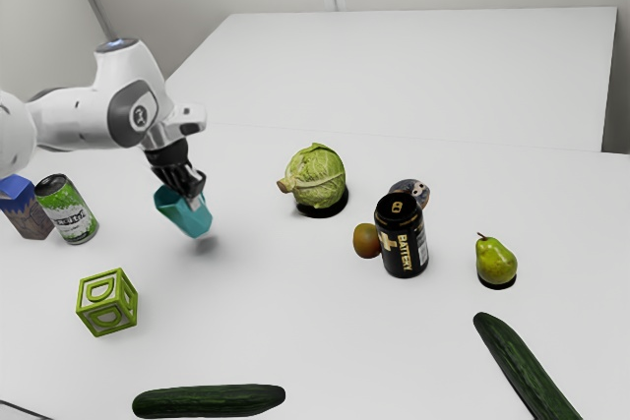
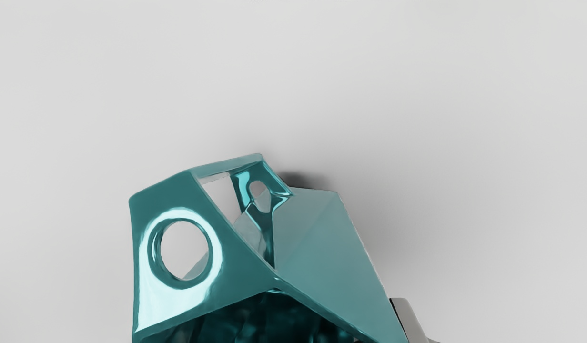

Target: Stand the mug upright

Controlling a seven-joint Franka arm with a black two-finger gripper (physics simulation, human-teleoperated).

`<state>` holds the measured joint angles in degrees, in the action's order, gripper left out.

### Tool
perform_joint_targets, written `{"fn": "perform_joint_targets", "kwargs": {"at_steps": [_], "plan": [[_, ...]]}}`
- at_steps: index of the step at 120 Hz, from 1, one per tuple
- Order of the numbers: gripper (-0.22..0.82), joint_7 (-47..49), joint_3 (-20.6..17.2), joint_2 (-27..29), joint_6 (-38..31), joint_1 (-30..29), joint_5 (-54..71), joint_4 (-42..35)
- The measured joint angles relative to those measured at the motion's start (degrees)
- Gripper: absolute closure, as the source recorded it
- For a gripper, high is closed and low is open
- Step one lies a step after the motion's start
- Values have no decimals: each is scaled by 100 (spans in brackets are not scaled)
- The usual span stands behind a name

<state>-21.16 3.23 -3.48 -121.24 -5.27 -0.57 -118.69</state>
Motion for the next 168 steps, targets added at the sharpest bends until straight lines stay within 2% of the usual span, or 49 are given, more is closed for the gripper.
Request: {"fn": "perform_joint_targets", "kwargs": {"at_steps": [49, 60, 69, 81, 90, 112, 140, 154, 168], "plan": [[79, 799, -81, -389, -500, -19, 92, -118], [75, 910, -84, -445, -551, -23, 84, -117], [65, 979, -85, -457, -575, -26, 68, -114], [43, 1060, -85, -444, -596, -27, 49, -113], [30, 1112, -91, -380, -599, -22, 40, -106], [13, 1204, -170, 17, -432, 36, 14, 9], [4, 1282, -259, -49, 661, 88, -57, 1537], [2, 1316, -253, -517, 1350, 218, -62, 2724], [1, 1343, -257, -724, 1911, 234, -59, 3374]]}}
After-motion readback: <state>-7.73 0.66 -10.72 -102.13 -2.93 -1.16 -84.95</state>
